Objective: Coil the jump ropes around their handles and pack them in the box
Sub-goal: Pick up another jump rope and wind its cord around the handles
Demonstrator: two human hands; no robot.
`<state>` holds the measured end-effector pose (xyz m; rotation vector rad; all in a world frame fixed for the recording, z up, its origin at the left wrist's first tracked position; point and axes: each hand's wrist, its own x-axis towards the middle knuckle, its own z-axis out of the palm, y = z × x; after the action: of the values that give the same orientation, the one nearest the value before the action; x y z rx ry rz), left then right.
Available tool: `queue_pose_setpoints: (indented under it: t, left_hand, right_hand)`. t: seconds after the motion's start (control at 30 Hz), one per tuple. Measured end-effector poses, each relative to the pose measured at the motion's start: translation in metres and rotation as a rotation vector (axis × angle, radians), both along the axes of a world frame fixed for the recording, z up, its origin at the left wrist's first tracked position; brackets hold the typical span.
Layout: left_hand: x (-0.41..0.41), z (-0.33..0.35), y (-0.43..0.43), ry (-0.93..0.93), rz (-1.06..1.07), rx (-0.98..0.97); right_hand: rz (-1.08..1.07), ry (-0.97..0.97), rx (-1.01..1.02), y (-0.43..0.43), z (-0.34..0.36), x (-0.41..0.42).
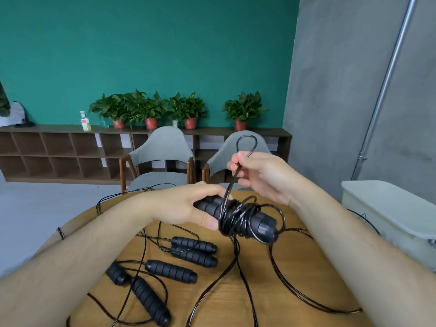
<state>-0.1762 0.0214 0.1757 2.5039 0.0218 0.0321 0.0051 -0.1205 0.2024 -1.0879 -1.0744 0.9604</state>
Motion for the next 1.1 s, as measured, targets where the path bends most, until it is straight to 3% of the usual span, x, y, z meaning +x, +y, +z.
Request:
queue_pose_setpoints:
  t: [0.07,0.13,0.27,0.37,0.5,0.6,0.67,0.83,0.93,1.1]
  left_hand:
    - [-0.002,-0.001,-0.004,-0.072,-0.050,-0.270]
    - [-0.001,-0.005,-0.011,-0.158,-0.107,-0.526]
    - [0.010,-0.010,-0.026,-0.387,-0.141,-1.010]
    - [0.019,-0.002,-0.038,-0.489,-0.020,-1.281]
    - [0.027,0.009,-0.044,-0.564,0.199,-1.427]
    - [0.030,0.012,-0.044,-0.590,0.286,-1.490]
    - [0.031,0.008,-0.047,-0.564,0.301,-1.441]
    - [0.026,0.006,-0.050,-0.556,0.272,-1.426]
    - [0.024,0.008,-0.047,-0.575,0.274,-1.447]
    - [0.024,0.007,-0.050,-0.560,0.232,-1.320]
  right_hand:
    - [0.032,0.245,0.026,-0.002,-0.004,-0.001]
    - [-0.039,0.366,0.072,-0.003,-0.010,-0.004]
    - [-0.067,0.424,0.309,0.007,-0.025,-0.012]
    - [-0.266,0.357,0.417,0.014,-0.031,-0.019]
    - [-0.660,-0.211,0.506,0.006,-0.040,-0.028]
    - [-0.715,-0.612,0.561,0.004,-0.048,-0.031]
    - [-0.737,-0.654,0.558,0.002,-0.047,-0.034]
    - [-0.522,-0.457,0.531,-0.007,-0.037,-0.036]
    - [-0.432,-0.536,0.494,-0.010,-0.035,-0.029]
    - [-0.339,-0.652,0.534,-0.011,-0.028,-0.020]
